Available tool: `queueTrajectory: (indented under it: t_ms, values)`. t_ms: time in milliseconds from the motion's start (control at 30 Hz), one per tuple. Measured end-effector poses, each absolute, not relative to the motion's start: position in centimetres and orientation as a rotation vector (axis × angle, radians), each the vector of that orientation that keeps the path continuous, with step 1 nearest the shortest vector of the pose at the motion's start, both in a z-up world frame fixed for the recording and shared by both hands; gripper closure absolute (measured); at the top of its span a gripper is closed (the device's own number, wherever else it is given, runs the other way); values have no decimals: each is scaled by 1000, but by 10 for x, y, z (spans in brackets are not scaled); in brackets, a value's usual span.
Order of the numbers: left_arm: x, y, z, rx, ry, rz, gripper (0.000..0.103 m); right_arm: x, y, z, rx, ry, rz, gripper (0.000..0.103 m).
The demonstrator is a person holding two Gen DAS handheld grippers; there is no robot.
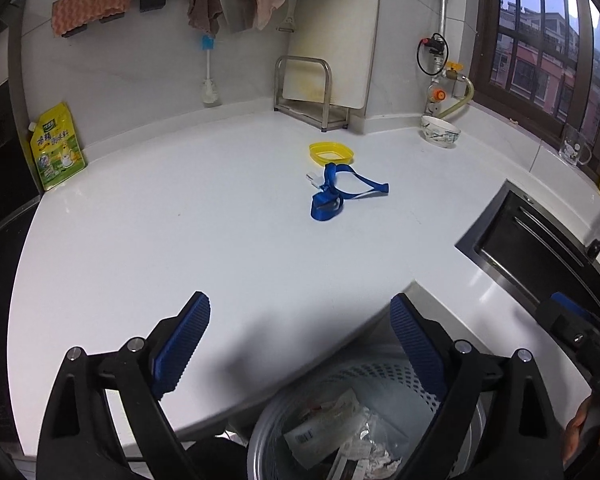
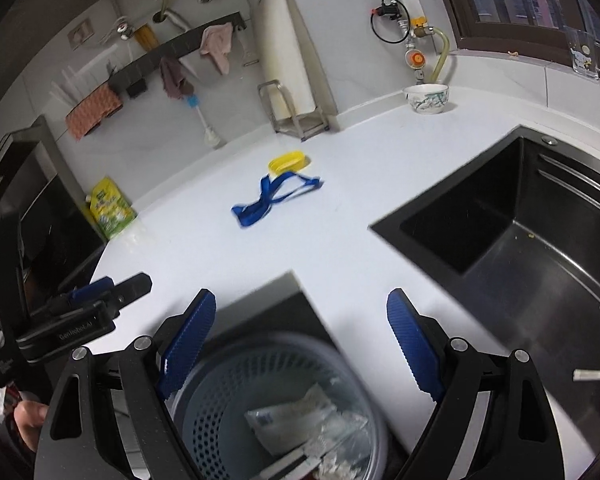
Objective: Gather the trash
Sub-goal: 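Move both tools back toward the blue strap and yellow lid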
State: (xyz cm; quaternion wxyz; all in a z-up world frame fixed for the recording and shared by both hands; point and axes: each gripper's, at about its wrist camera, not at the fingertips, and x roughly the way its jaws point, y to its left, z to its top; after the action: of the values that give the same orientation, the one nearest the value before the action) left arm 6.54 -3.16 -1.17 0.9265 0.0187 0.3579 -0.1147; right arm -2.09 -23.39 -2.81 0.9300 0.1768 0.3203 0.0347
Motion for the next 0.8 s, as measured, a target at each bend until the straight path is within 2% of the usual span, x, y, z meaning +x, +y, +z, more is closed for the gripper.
queueTrajectory:
  t_ms: [500, 800]
  values:
    - [172, -69, -26, 93, 760, -191, 11, 76, -274, -38, 325, 667, 80, 19]
    - [236, -90, -40, 107, 798, -146, 10, 87, -298, -49, 412, 662, 80, 19]
